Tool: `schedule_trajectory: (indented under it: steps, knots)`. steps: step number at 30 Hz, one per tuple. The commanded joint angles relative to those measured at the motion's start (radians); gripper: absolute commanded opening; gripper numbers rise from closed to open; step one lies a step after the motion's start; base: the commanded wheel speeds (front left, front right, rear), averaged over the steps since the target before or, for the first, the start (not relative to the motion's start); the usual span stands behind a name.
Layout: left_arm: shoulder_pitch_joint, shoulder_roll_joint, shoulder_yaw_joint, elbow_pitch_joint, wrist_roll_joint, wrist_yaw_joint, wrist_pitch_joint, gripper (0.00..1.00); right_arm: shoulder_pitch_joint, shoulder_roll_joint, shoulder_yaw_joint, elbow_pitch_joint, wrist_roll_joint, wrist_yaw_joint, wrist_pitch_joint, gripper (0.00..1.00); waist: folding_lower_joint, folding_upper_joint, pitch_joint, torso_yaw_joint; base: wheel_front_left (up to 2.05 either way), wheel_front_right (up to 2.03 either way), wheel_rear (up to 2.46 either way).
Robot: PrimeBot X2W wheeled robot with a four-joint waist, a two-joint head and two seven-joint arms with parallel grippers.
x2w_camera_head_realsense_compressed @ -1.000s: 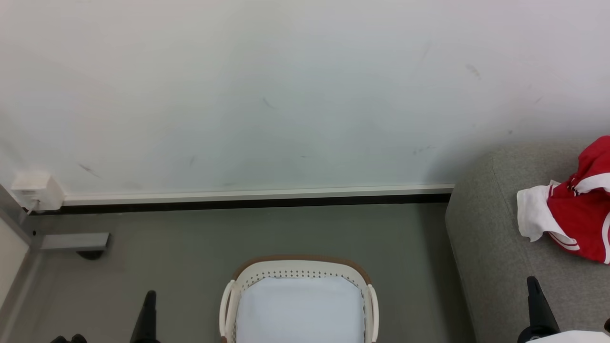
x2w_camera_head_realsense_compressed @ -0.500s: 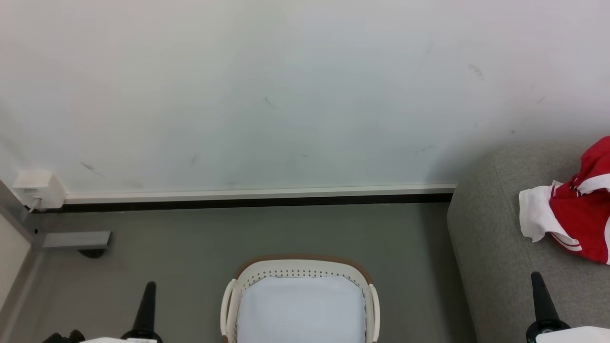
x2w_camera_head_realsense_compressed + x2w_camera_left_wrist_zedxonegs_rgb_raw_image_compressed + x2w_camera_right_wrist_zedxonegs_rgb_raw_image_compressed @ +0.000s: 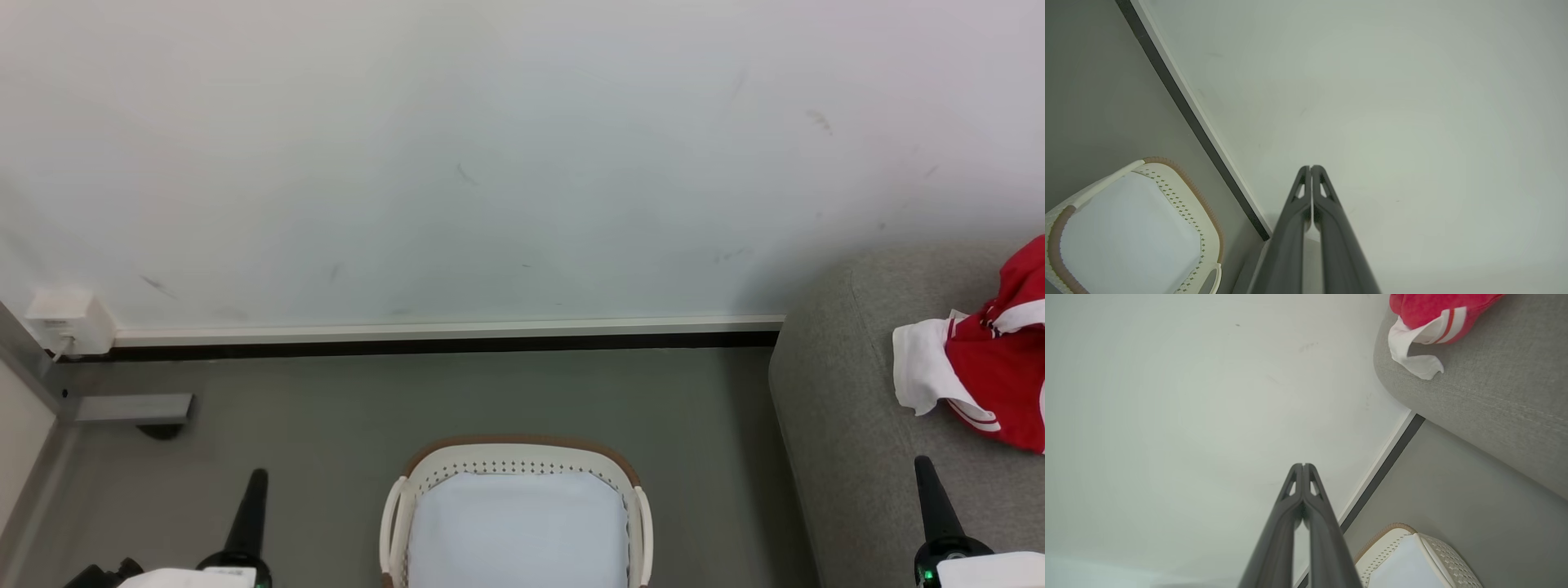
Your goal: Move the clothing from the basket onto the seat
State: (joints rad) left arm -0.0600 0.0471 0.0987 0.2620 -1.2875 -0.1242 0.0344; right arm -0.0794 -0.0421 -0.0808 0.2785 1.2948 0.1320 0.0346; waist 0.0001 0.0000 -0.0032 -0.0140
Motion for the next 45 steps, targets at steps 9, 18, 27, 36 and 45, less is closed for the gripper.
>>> schedule_trajectory:
  steps: [9,18,27,36,45]
  knots:
    - [-0.026,0.006,0.010,-0.010,-0.105,-0.008,0.026,0.00,-0.024,-0.011,-0.013,-0.018,0.098,-0.002,0.025,0.00,-0.0001,0.0000,0.002,0.003,0.00,0.00,0.00]
    - [-0.036,0.006,0.012,-0.013,-0.168,-0.008,0.042,0.00,-0.024,-0.011,-0.020,-0.023,0.161,-0.002,0.041,0.00,-0.0001,0.0000,0.003,0.006,0.00,0.00,0.00]
    - [-0.042,0.006,0.014,-0.015,-0.233,-0.008,0.059,0.00,-0.028,-0.012,-0.026,-0.030,0.229,-0.002,0.058,0.00,-0.0001,0.0000,0.004,0.009,0.00,0.00,0.00]
    - [-0.051,0.006,0.016,-0.017,-0.297,-0.009,0.075,0.00,-0.032,-0.012,-0.033,-0.035,0.292,-0.002,0.075,0.00,-0.0001,0.0000,0.006,0.012,0.00,0.00,0.00]
    - [-0.054,0.006,0.017,-0.018,-0.332,-0.009,0.084,0.00,-0.035,-0.012,-0.036,-0.037,0.319,-0.002,0.083,0.00,-0.0001,0.0000,0.006,0.014,0.00,0.00,0.00]
